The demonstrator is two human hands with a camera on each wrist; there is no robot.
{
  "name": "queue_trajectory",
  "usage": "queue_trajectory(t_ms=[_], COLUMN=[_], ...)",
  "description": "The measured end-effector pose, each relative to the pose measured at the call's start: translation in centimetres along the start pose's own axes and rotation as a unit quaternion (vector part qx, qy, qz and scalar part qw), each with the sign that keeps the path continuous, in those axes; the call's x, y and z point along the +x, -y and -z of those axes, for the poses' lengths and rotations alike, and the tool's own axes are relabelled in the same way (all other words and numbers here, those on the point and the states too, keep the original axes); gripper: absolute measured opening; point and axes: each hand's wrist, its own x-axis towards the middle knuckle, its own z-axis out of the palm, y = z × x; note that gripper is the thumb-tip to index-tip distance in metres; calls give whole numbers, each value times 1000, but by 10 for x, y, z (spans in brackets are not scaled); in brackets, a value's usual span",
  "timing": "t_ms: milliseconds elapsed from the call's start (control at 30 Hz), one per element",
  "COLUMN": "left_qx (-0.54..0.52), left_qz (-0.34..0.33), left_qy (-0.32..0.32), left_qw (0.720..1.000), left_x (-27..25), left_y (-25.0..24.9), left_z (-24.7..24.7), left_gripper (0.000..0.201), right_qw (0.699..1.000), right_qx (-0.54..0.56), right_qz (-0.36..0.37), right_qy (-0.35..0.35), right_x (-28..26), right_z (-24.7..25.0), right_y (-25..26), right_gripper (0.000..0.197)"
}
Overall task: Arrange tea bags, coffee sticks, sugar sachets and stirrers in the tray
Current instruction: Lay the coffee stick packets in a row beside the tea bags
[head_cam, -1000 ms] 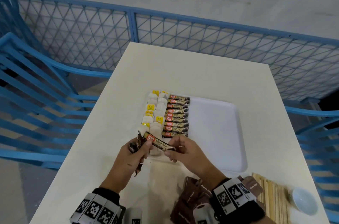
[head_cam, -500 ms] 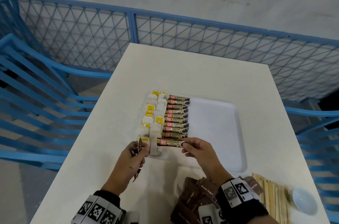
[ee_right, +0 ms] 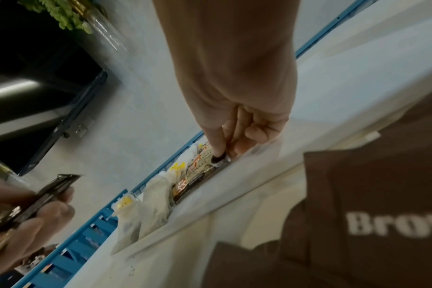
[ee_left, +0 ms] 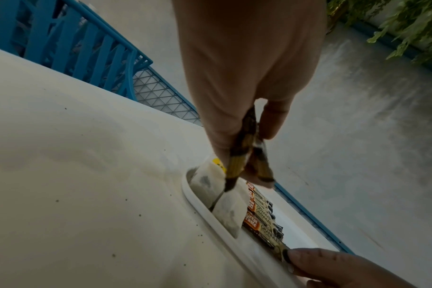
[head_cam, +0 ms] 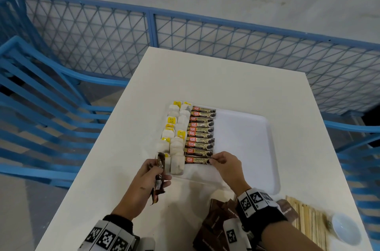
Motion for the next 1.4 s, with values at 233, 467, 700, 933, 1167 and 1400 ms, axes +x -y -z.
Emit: queue_trajectory(t_ms=[233,467,700,933,1167,1400], left_qx=[63,271,308,236,230,208], left_qz=[-4,-116,-136,-91,-98,-59], left_qy=[49,82,110,73,36,-4], left_qw=[997,952,935,965,968,976], left_x=[-4,0,2,5,9,8], left_y=[0,6,2,6,14,15], left_z=[-4,-7,-14,-7,-8,-2], left_gripper=[19,27,30,19,16,30], right_qw=[996,982,951,938,958,994], right_qx=[-75,-25,108,225,167,43], right_qz=[44,32,-33,-99,-67,-52], right_qy=[-31,183,289,244,223,90], right_x=[-1,-41,-52,-55,-52,-33], right_z=[-5,-3,3,15,20,23], right_y=[0,50,55,43,25,2], right_gripper=[13,42,11,7,5,16])
